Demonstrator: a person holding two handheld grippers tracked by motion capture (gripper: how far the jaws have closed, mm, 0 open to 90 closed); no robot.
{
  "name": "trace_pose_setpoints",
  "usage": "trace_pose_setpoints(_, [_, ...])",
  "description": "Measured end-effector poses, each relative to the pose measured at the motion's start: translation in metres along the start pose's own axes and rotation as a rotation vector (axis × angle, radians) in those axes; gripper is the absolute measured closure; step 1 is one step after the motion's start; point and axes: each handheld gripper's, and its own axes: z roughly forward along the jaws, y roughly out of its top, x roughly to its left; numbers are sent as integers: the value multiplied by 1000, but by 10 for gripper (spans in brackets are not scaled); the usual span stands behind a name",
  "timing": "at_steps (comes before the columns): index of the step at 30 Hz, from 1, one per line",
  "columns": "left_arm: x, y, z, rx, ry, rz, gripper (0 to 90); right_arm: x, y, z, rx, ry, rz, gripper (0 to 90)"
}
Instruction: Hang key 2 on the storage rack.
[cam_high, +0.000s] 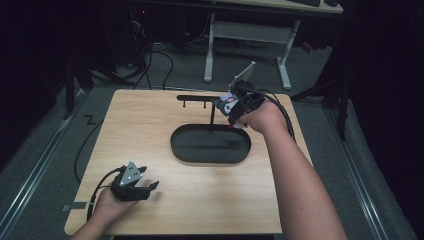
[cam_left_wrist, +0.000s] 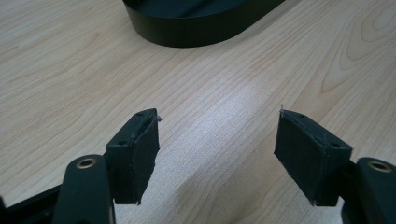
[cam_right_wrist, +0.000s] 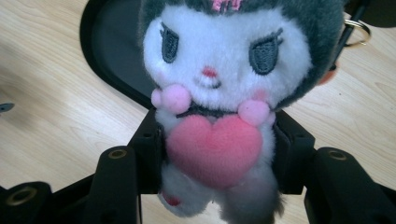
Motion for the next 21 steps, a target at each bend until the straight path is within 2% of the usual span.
trace_pose_setpoints(2, [0, 0, 0, 1, -1, -1, 309, -2, -2, 1, -5, -7, 8, 475])
trace_pose_setpoints(5, [0, 0, 0, 3, -3, 1, 310, -4, -6, 6, 16, -7, 10, 476])
trace_pose_setpoints(12, [-2, 0, 1, 8, -5, 8, 313, -8, -20, 15, 32, 15, 25, 475])
trace_pose_setpoints(21, [-3, 0, 2, 12, -5, 10, 315, -11, -31, 43, 59, 43, 35, 475])
